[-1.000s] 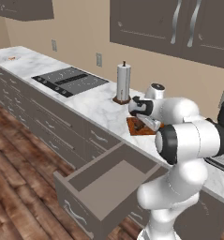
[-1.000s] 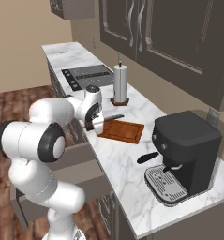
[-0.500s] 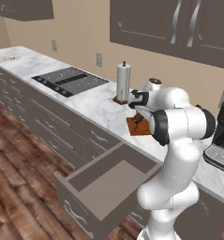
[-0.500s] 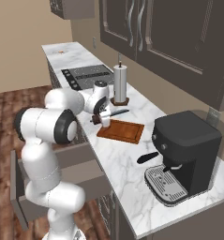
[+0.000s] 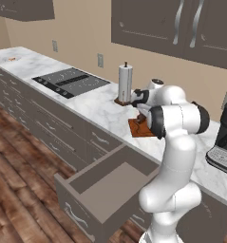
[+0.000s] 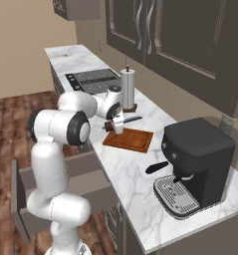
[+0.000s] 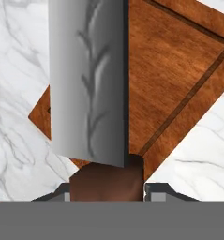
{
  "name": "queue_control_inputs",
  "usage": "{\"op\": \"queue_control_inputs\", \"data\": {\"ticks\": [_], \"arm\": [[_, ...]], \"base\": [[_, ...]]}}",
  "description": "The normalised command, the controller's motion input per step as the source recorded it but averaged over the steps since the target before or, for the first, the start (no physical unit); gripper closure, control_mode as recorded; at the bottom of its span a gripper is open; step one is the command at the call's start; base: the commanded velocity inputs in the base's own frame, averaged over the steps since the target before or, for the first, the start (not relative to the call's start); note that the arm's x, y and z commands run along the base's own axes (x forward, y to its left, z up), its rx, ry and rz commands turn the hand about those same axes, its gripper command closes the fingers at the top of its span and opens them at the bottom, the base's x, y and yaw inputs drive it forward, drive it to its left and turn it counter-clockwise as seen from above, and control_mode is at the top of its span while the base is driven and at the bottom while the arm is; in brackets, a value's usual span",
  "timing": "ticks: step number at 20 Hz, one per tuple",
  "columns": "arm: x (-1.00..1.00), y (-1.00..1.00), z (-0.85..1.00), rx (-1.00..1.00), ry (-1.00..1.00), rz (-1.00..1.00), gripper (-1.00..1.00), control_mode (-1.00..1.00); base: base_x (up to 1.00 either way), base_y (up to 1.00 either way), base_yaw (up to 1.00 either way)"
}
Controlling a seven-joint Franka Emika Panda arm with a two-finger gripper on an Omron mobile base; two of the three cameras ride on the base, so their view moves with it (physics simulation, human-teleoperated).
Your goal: Pick up the knife from the drawer and place it on the cutting board. Then place the meat from the plate to the cutting board.
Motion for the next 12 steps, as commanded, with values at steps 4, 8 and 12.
{"op": "queue_control_inputs", "data": {"ticks": [4,8,12], "arm": [[0.07,-0.09,-0.30,0.00,0.00,0.00,1.00,-1.00],[0.05,-0.10,-0.32,0.00,0.00,0.00,1.00,-1.00],[0.21,-0.08,-0.29,0.00,0.00,0.00,1.00,-1.00]], "base": [[0.00,0.00,0.00],[0.00,0.00,0.00],[0.00,0.00,0.00]]}}
